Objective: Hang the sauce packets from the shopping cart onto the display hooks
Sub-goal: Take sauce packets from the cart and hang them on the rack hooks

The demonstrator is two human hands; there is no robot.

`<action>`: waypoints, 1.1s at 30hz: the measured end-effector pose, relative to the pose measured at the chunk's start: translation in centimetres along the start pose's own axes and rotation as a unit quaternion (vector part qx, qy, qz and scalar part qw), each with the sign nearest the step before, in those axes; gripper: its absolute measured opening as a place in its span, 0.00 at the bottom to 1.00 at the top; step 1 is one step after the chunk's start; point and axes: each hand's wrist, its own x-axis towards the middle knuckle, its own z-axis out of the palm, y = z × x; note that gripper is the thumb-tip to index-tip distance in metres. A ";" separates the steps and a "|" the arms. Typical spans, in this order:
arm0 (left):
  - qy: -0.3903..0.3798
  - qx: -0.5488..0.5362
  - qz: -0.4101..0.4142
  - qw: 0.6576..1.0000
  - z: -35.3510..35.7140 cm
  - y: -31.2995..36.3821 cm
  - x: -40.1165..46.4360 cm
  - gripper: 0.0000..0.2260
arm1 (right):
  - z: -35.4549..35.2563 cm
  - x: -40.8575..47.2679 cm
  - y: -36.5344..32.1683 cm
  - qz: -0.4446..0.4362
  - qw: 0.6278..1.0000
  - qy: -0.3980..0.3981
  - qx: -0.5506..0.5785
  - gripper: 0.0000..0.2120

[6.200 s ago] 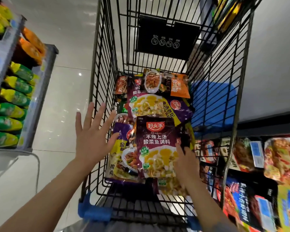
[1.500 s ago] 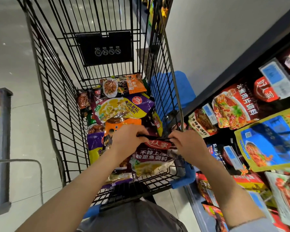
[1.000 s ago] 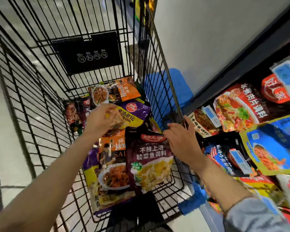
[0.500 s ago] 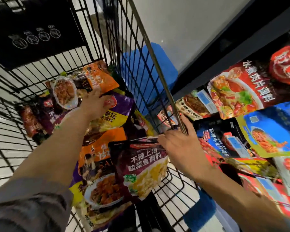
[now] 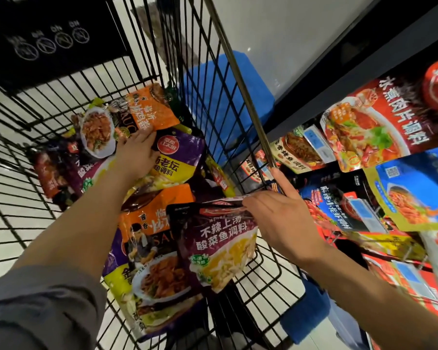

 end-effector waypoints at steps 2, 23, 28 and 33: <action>0.021 -0.019 -0.015 1.000 0.1 0.2 -1.1 0.25 | 0.0 0.1 0.1 -0.005 1.000 0.015 -0.006 0.14; 0.222 -0.060 -0.111 0.967 -1.5 3.7 -22.7 0.17 | -0.3 0.4 0.0 -0.036 0.997 -0.036 -0.061 0.06; 0.147 -0.056 -0.065 0.985 0.9 7.3 -25.4 0.17 | -0.6 0.4 0.0 -0.025 0.997 -0.044 -0.064 0.06; 0.040 -0.130 -0.045 0.990 0.9 7.7 -25.3 0.12 | -0.6 0.4 -0.1 -0.036 0.998 -0.024 -0.051 0.05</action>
